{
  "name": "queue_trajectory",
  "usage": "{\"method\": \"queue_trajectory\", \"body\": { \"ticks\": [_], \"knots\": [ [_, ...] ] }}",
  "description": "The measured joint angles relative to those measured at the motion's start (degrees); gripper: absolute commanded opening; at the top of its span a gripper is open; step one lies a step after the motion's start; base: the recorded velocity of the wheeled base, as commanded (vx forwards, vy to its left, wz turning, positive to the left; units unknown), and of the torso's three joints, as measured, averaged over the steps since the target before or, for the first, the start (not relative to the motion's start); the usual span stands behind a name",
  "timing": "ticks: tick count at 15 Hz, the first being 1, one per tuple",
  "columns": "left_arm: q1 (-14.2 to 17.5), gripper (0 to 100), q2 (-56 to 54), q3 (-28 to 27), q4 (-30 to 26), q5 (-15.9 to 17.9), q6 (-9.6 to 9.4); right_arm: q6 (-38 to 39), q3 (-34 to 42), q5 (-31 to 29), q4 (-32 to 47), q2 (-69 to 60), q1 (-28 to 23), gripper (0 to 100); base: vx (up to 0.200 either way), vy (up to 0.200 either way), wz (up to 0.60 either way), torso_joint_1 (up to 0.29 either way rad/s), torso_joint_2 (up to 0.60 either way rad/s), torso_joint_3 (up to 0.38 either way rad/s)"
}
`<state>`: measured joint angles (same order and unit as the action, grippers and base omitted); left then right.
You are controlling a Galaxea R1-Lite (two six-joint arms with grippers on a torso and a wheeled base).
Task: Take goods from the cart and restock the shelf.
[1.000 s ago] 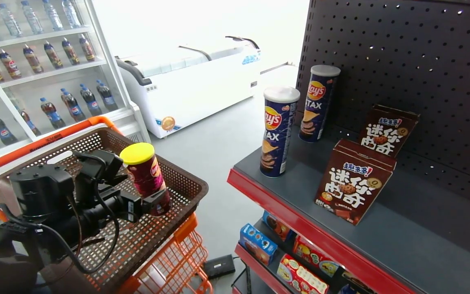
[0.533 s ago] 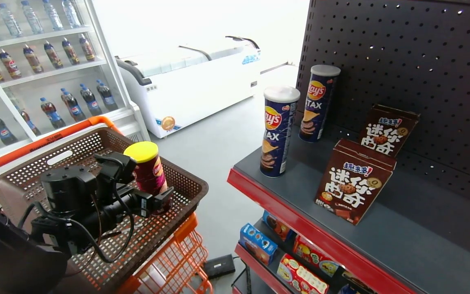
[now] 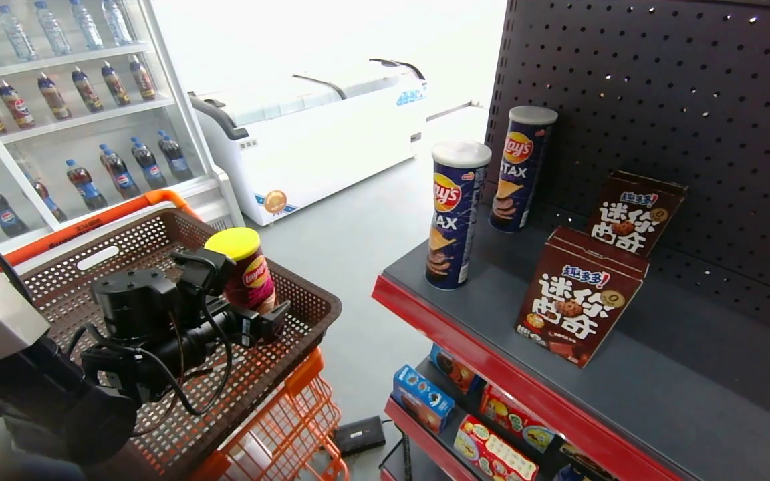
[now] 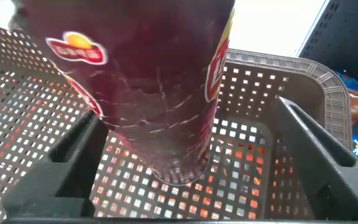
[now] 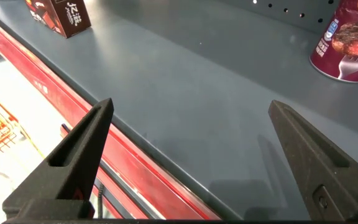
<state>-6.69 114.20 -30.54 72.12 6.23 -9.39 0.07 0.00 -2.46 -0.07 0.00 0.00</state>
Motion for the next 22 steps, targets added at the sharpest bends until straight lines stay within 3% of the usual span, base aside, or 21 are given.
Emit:
{"method": "queue_trajectory", "body": {
  "ticks": [1,10,13,17,20,22],
  "knots": [
    [0.05,0,0.51,-0.6,0.06,0.0,-0.02,0.02,0.0,0.0,0.0,0.0,0.0,100,0.0,0.0,0.0,0.0,0.0,0.0],
    [-0.2,0,-2.51,-1.46,-2.55,-0.66,-2.65,0.0,0.0,0.01,0.0,0.0,0.0,100,0.0,0.0,0.0,0.0,0.0,0.0],
    [-0.35,0,-7.58,-3.8,-9.67,-0.54,-3.47,0.0,0.0,0.0,0.0,0.0,0.0,100,0.0,0.0,0.0,0.0,0.0,0.0],
    [-2.36,0,-18.2,-9.56,-30.4,-0.21,-3.15,0.0,0.0,0.01,0.0,0.0,0.0,100,0.0,0.0,0.0,0.0,0.0,0.0],
    [-4.6,0,-28.06,-12.7,-44.53,2.72,-2.33,0.02,0.0,0.0,-0.02,0.0,0.0,100,0.0,0.0,0.0,0.0,0.0,0.0],
    [-6.18,0,-33.61,-13.09,-49.16,5.64,-1.99,0.02,0.0,0.01,0.0,0.0,0.0,100,0.0,0.0,0.0,0.0,0.0,0.0]
  ]
}}
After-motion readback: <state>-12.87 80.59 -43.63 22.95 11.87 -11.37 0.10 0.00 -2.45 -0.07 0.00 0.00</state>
